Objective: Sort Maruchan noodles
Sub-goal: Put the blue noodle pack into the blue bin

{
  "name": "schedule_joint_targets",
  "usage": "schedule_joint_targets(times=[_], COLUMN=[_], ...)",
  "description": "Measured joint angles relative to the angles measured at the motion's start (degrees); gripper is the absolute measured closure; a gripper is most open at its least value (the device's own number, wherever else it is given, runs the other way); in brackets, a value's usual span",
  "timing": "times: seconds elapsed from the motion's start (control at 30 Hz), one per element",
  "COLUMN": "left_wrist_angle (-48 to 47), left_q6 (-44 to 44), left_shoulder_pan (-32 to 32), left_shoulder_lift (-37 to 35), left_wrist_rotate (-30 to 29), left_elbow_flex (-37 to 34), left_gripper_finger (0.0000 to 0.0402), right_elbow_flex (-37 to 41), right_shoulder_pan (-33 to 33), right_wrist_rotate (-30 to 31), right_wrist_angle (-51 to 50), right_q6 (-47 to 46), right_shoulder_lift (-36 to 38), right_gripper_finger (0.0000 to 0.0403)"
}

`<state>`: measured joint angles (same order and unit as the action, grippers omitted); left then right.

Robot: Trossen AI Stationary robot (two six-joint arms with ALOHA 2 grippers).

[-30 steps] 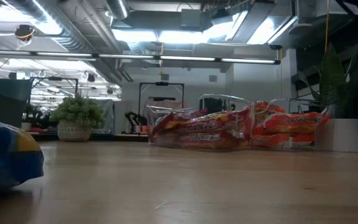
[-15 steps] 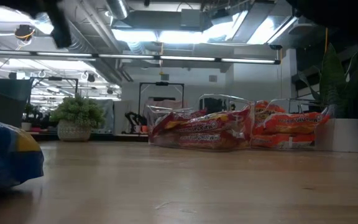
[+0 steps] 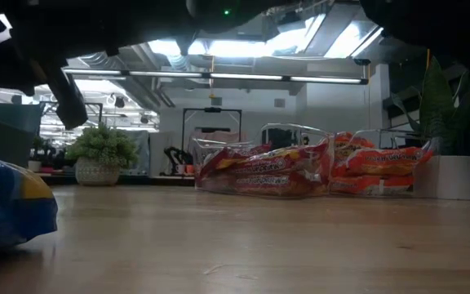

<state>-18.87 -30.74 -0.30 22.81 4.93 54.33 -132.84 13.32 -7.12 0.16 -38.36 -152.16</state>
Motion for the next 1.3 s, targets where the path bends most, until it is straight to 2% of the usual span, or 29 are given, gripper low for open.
schedule_joint_targets(times=[0.23, 0.57, 0.73, 0.87, 1.07, 1.17, 1.3], left_wrist_angle=[0.00, -0.69, -2.12, -2.73, -2.71, -2.79, -3.43], left_q6=[1.62, 1.70, 1.49, 1.31, 1.33, 1.33, 1.36], left_shoulder_pan=[0.00, 0.02, 0.00, 0.00, 0.00, 0.00, 0.00], left_shoulder_lift=[0.00, 0.00, 0.00, 0.00, 0.00, 0.00, 0.00], left_wrist_rotate=[-0.83, -1.31, -1.29, -1.29, -1.29, -1.35, -1.42], left_elbow_flex=[0.00, 0.00, -0.02, -0.02, -0.04, -0.04, -0.04], left_gripper_finger=[0.0402, 0.0401, 0.0401, 0.0401, 0.0401, 0.0401, 0.0401], right_elbow_flex=[-0.01, -0.02, -0.22, -2.23, -2.16, -2.14, -1.97], right_shoulder_pan=[0.13, 0.15, -0.49, -1.91, -1.60, -0.82, -0.48], right_wrist_rotate=[-0.05, -1.75, 2.15, 2.61, 3.39, 6.63, 14.70], right_wrist_angle=[-0.30, -0.64, -2.00, -1.57, -2.65, -4.60, -10.41], right_q6=[-0.31, 3.77, 7.05, 11.23, 20.82, 23.71, 25.35], right_shoulder_lift=[0.01, 0.04, 0.04, 0.24, 0.83, 0.83, 0.85], right_gripper_finger=[0.0308, 0.0169, 0.0138, 0.0142, 0.0169, 0.0199, 0.0262])
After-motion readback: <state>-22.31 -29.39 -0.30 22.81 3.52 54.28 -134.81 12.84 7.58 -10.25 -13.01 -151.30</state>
